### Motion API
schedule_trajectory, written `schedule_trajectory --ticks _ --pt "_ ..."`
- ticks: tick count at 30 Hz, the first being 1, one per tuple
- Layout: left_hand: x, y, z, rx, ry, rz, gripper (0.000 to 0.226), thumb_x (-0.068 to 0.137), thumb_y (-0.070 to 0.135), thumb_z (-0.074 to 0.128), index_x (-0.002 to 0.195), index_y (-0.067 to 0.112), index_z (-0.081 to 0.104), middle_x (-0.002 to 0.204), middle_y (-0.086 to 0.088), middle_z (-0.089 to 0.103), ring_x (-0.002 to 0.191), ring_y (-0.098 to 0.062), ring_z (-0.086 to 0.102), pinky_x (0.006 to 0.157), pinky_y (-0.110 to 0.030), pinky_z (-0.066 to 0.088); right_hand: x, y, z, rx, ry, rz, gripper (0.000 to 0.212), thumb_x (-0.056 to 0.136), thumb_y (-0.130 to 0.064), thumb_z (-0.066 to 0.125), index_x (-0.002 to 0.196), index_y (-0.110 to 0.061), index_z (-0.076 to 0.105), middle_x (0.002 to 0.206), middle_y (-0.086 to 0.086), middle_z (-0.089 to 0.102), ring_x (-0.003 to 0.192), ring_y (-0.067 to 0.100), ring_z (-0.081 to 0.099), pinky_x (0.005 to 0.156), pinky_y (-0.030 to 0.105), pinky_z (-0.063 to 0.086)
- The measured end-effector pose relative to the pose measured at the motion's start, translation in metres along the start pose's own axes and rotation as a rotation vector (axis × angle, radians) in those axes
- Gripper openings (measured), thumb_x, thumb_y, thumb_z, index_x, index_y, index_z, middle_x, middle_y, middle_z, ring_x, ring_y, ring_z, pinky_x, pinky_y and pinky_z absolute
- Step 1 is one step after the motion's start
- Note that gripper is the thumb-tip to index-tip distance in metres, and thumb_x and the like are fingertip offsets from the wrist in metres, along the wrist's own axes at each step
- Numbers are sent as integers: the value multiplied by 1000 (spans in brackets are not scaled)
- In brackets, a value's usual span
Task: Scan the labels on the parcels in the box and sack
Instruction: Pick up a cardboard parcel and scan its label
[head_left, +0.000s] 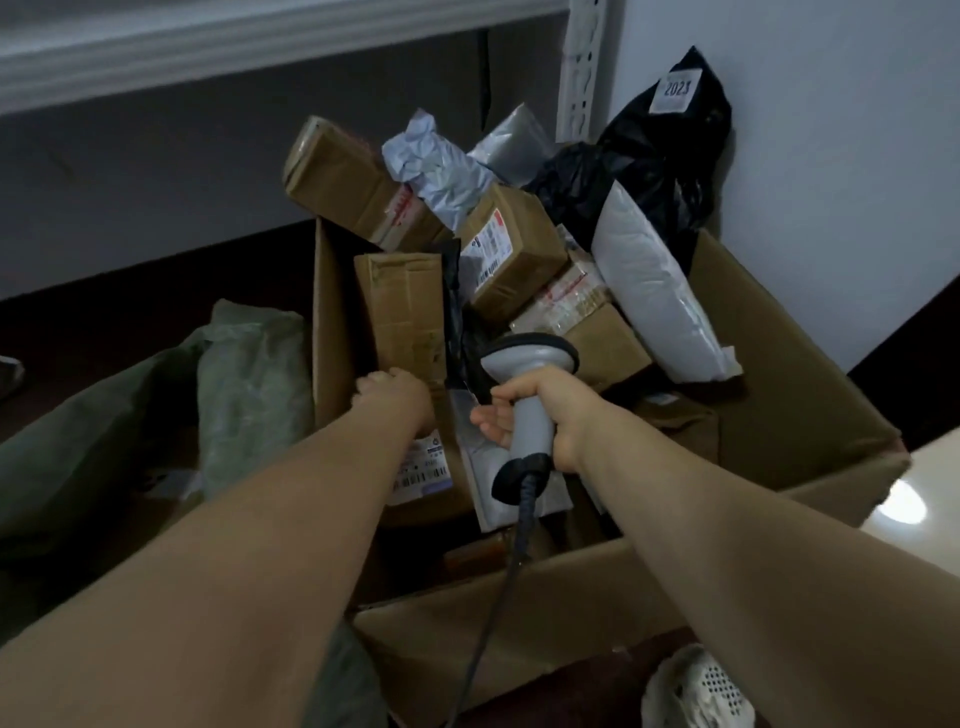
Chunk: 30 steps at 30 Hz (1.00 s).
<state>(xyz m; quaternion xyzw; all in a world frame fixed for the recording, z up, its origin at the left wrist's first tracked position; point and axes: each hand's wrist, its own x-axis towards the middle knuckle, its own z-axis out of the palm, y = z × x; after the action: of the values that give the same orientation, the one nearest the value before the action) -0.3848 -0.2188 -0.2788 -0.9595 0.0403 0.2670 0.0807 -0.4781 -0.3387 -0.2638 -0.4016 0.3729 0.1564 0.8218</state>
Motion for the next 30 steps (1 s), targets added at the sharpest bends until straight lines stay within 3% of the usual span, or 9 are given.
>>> schedule_trajectory --ticks 4,8,12,16,19,22,25,28,30 --pt "17 -3 9 100 18 -9 81 97 47 38 152 4 -3 155 -24 11 143 -40 11 114 -46 17 21 5 -1 -66 14 31 12 85 -10 61 86 1 64 86 18 60 71 28 59 77 37 53" --pt "23 -1 13 148 14 11 72 99 46 31 152 6 3 154 -20 18 140 -37 20 112 -43 21 32 6 3 -105 1 -13 18 76 -14 64 91 -6 69 66 8 52 52 21 47 52 28 45" --pt "17 1 6 295 -191 96 69 95 50 43 150 15 21 152 -15 22 140 -33 22 112 -38 22 41 8 10 -103 -5 -32 22 75 -13 64 94 -7 71 83 10 55 58 21 48 50 26 45" --pt "19 0 -3 340 -342 199 46 93 29 55 135 13 46 120 -10 48 101 -22 51 88 -34 40 51 12 17 -101 -15 -1 17 73 -13 63 87 -7 72 88 13 55 62 25 49 55 28 48" --pt "17 3 -13 256 -454 167 23 95 13 51 117 5 52 99 -9 48 78 -21 47 79 -30 37 57 15 19 -61 -40 31 33 59 -11 66 91 -6 73 100 17 57 78 32 53 82 41 50" --pt "11 4 -26 43 -439 195 41 95 1 41 135 -7 39 91 -12 44 76 -25 46 69 -29 40 56 15 19 -53 -39 54 37 61 -11 63 96 -3 73 103 17 61 90 33 55 98 46 44" --pt "2 4 -36 -206 -374 236 38 101 7 32 137 -3 40 102 -18 51 90 -30 52 77 -32 44 47 13 13 -3 -31 35 44 56 -11 61 98 -4 70 93 14 64 78 31 60 82 39 52" --pt "-15 -2 -43 -465 -252 108 38 101 10 36 137 -2 43 136 -21 49 125 -34 48 105 -41 40 22 8 12 15 15 -42 29 68 -7 57 95 -5 68 86 12 64 69 27 58 68 34 51" --pt "-29 -6 -48 -637 -189 86 37 99 9 43 134 -4 47 137 -20 50 127 -33 48 107 -42 39 -1 2 12 17 49 -110 16 78 -6 54 88 -6 66 82 11 61 68 26 57 63 32 51"
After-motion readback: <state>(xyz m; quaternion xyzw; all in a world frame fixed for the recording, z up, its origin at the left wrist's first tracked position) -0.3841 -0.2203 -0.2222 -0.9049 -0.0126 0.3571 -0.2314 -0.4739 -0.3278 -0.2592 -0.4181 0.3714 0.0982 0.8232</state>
